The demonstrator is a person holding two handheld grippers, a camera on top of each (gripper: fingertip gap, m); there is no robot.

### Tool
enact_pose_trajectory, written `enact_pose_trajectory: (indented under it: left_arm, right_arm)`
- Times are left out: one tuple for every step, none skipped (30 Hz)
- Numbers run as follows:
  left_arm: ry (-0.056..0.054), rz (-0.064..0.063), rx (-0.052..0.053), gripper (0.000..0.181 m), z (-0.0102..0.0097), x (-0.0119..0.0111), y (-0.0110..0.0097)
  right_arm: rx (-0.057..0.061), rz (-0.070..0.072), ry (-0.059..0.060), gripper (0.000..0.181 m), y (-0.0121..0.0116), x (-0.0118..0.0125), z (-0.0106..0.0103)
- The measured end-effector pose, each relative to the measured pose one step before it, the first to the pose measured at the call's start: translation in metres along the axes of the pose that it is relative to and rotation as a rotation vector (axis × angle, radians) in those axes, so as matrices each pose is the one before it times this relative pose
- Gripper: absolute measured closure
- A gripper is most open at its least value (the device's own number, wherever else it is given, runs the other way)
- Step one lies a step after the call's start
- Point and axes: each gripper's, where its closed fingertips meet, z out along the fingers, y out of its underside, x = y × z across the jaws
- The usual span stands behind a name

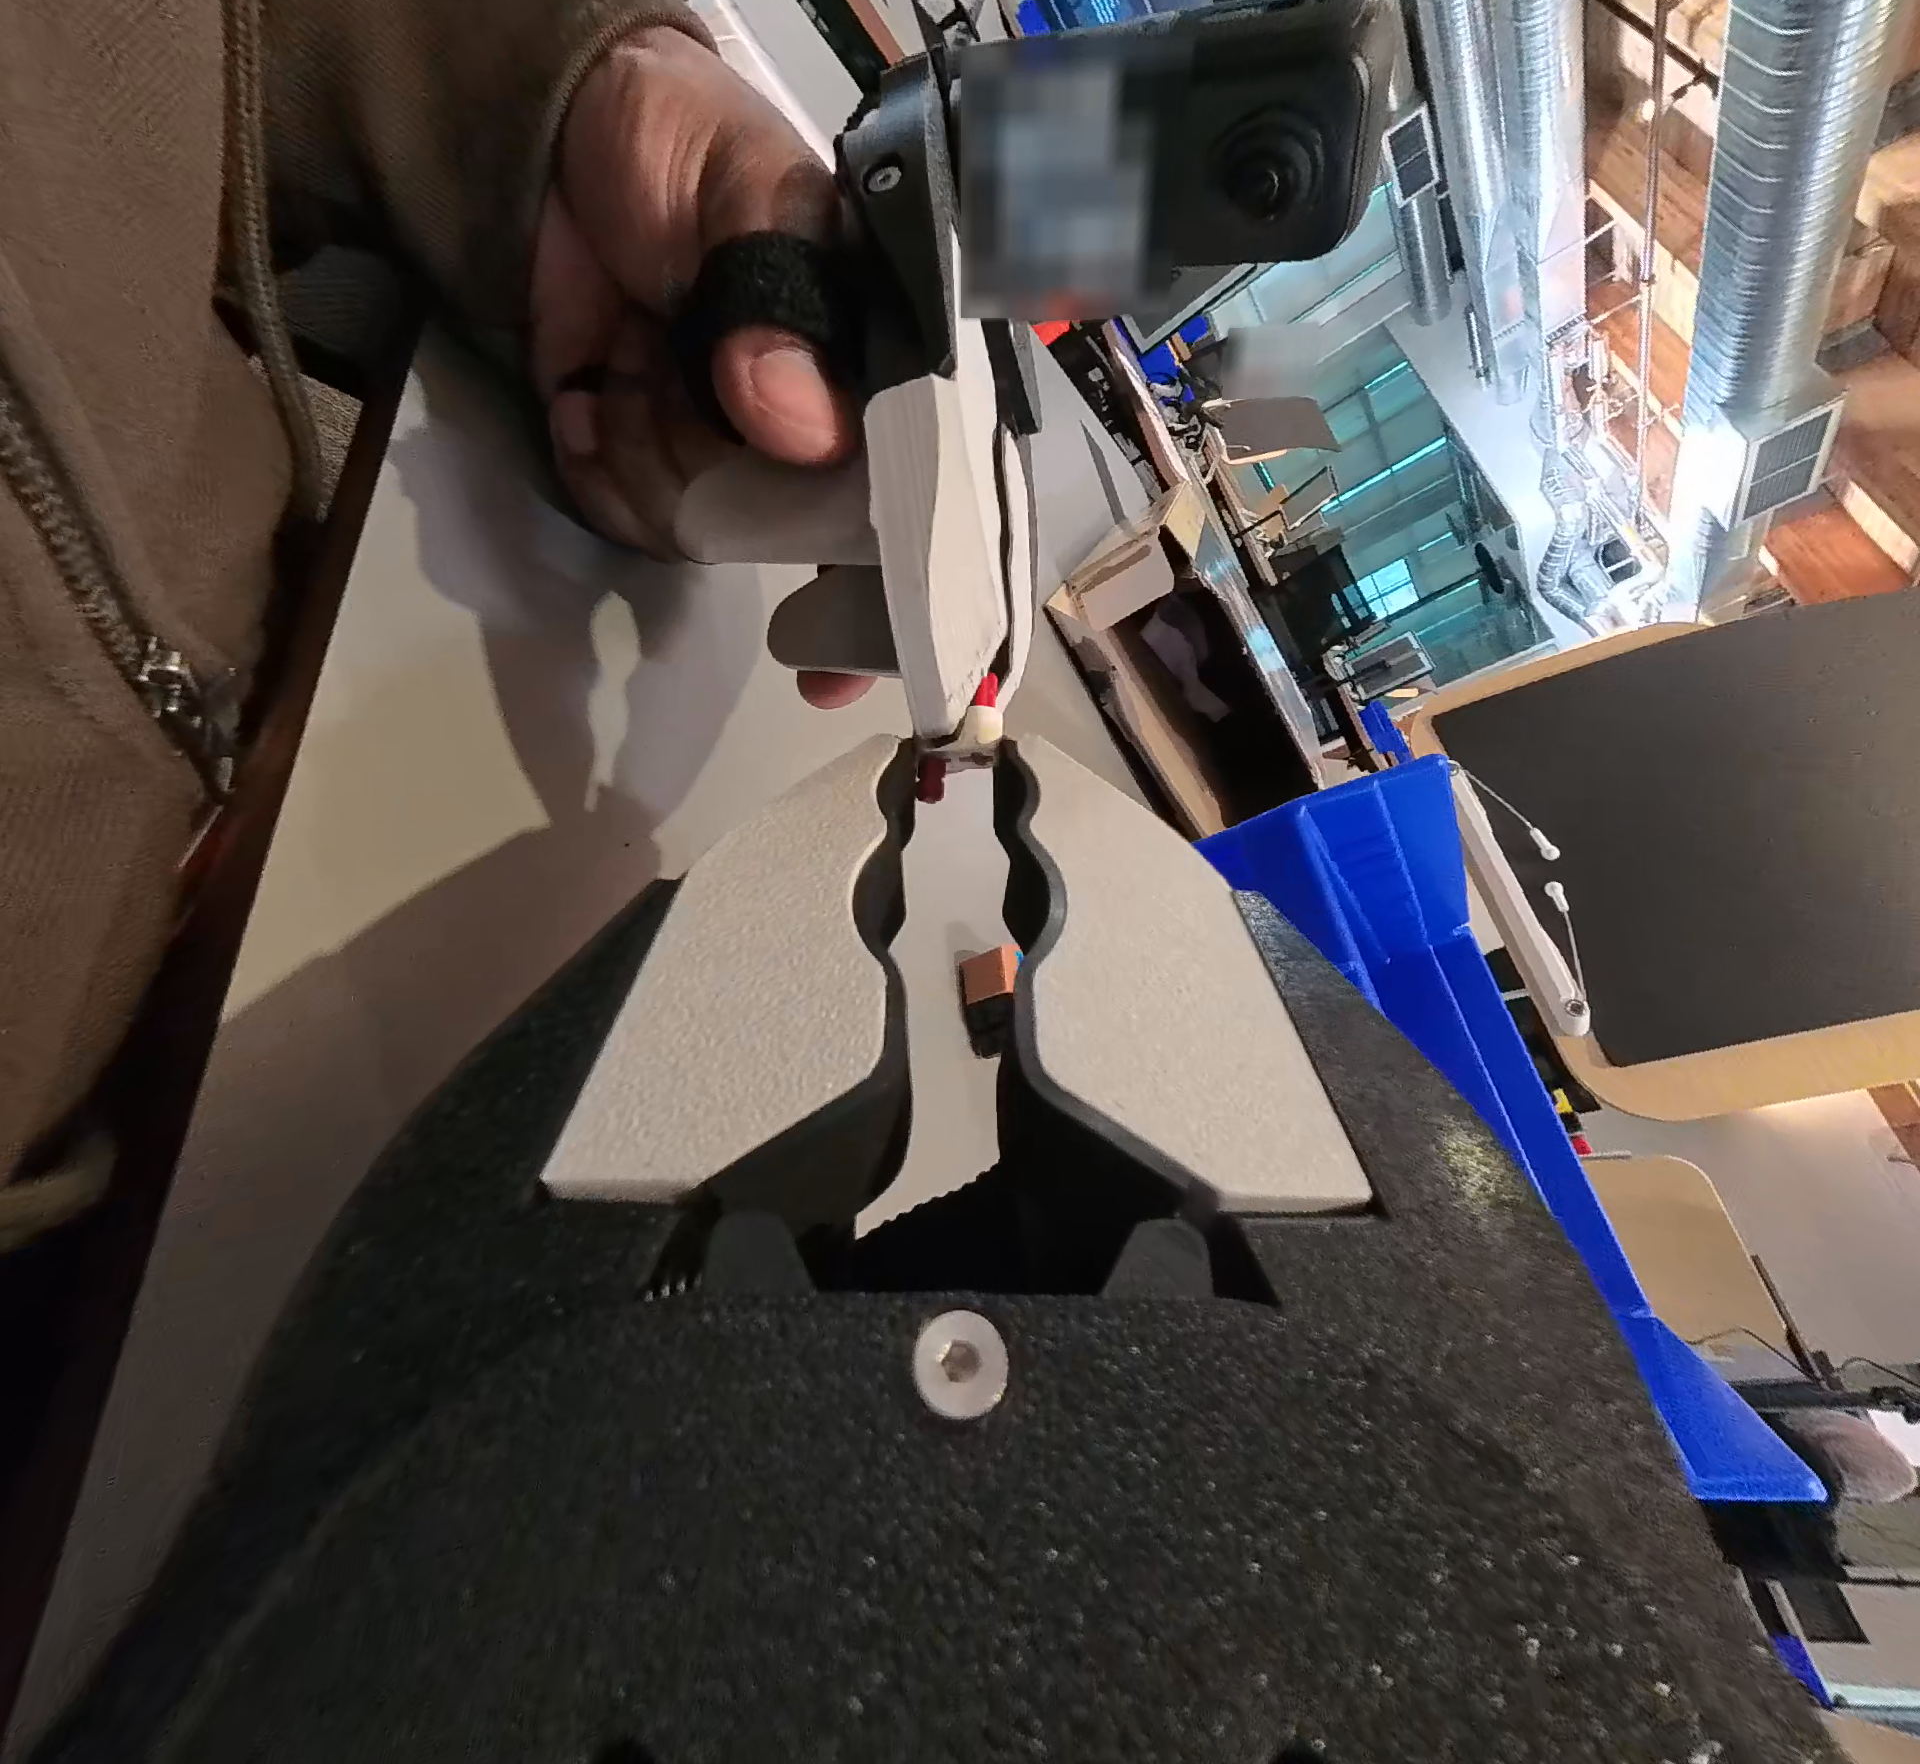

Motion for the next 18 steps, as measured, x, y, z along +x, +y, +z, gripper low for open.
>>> enact_pose_trajectory:
  left_arm:
    - [-0.0006,0.0005,-0.0015,0.174,0.00011,0.00007,0.00023]
    - [-0.0003,0.0012,-0.0019,0.174,0.00019,0.00004,0.00026]
    - [-0.0001,0.001,-0.0012,0.174,0.00013,0.00009,0.00019]
    - [0.0001,0.0002,-0.0014,0.174,0.00022,0.00003,0.00026]
    - [-0.001,0.0005,-0.0005,0.174,0.00016,-0.00017,0.00004]
    - [-0.001,0.001,-0.0011,0.174,0.00024,-0.00002,0.00016]
    - [-0.0011,0.0012,-0.0009,0.174,0.00026,-0.00005,0.00013]
    - [-0.0028,0.002,-0.0022,0.174,0.00049,-0.0002,0.0004]
    - [-0.0025,0.0022,-0.0024,0.174,0.00046,-0.00015,0.00033]
    - [-0.002,0.002,-0.0009,0.174,0.00027,-0.00004,0.00019]
    - [-0.0005,0.001,-0.0013,0.174,0.00013,0.00004,0.00019]
    - [-0.0013,0.0009,-0.0011,0.174,0.00025,-0.00009,0.00025]
    - [-0.0006,0.0001,-0.0021,0.174,0.00025,-0.00002,0.00023]
    - [0.0004,-0.0001,-0.001,0.174,0.00024,0.0,0.00017]
    - [-0.0002,-0.0001,-0.0007,0.174,0.00015,-0.00002,0.00005]
    - [-0.0003,0.0005,-0.0001,0.174,0.00012,-0.00002,0.00012]
    - [0.0007,0.0009,-0.0007,0.174,0.00007,0.00021,0.00013]
    - [-0.0002,0.0013,-0.0007,0.174,0.00027,0.00005,0.0001]
  right_arm:
    - [-0.0002,0.001,-0.0021,0.166,0.00019,-0.00015,-0.00024]
    - [0.0001,0.0003,-0.0024,0.166,0.00009,-0.00029,-0.00016]
    - [0.0004,0.0005,-0.0023,0.166,0.0001,-0.00027,-0.00022]
    - [0.0009,0.0022,-0.003,0.166,0.00015,-0.00027,-0.00019]
    - [0.0008,0.0031,-0.0032,0.166,0.00022,-0.00021,-0.00025]
    - [0.0002,0.0013,-0.0023,0.166,0.00024,-0.00012,-0.00024]
    - [0.0002,0.0003,-0.0016,0.166,0.00019,-0.00011,-0.00019]
    - [-0.0006,0.0004,-0.0026,0.166,0.0004,-0.00031,-0.00031]
    - [0.0002,0.0025,-0.0043,0.166,0.00046,-0.00031,-0.00031]
    - [0.0002,0.0027,-0.0033,0.166,0.0003,-0.0002,-0.0003]
    - [0.0003,0.0011,-0.0024,0.166,0.00017,-0.00027,-0.00018]
    - [0.0,0.001,-0.0018,0.166,0.00016,-0.00021,-0.00012]
    - [-0.0001,0.0032,-0.0037,0.166,0.00028,-0.00031,-0.00024]
    - [0.0007,0.0032,-0.0036,0.166,0.00022,-0.00014,-0.00024]
    - [0.0003,0.0022,-0.0025,0.166,0.00016,-0.00013,-0.00026]
    - [0.0005,0.0019,-0.0018,0.166,0.00009,-0.00013,-0.00006]
    - [0.0012,0.0038,-0.0035,0.166,0.00004,-0.00024,-0.00017]
    - [0.0021,0.0059,-0.0048,0.166,-0.00004,-0.00017,-0.00025]
